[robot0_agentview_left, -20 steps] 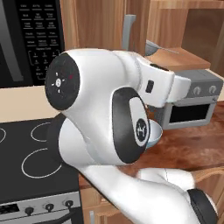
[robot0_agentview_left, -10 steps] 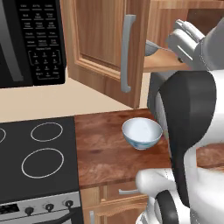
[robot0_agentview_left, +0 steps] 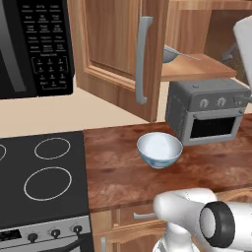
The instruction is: Open the cabinet and setup a tea strainer by placing it in the bowl upright.
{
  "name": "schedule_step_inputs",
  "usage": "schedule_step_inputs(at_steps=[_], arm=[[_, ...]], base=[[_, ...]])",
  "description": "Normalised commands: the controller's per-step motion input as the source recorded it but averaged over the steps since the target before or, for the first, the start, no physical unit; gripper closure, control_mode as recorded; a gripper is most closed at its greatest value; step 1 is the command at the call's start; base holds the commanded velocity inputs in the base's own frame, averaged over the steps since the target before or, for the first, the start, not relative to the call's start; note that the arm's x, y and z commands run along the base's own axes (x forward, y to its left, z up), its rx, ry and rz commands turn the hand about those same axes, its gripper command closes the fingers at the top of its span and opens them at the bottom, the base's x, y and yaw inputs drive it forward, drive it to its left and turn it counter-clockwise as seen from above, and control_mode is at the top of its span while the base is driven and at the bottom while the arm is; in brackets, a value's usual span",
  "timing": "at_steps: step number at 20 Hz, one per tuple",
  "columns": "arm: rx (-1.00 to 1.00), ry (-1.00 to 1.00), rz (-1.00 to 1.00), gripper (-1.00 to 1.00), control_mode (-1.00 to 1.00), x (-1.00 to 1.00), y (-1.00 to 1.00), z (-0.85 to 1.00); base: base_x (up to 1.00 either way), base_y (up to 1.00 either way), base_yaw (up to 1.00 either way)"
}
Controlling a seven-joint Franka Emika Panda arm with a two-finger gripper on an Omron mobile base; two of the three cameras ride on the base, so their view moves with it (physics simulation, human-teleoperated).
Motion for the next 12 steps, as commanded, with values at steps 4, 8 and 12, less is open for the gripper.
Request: schedule_step_inputs(at_steps=[4,8,12], arm=[[0.77,0.12,0.33,-1.00,-1.00,0.53,0.09,-0.39],[0.47,0.01,0.36,-1.00,-1.00,0.50,0.43,-0.56],[0.16,0.00,0.32,-1.00,-1.00,0.39,0.59,-0.38]], base=[[0.00,0.00,0.00],[0.00,0.00,0.00],[0.00,0.00,0.00]])
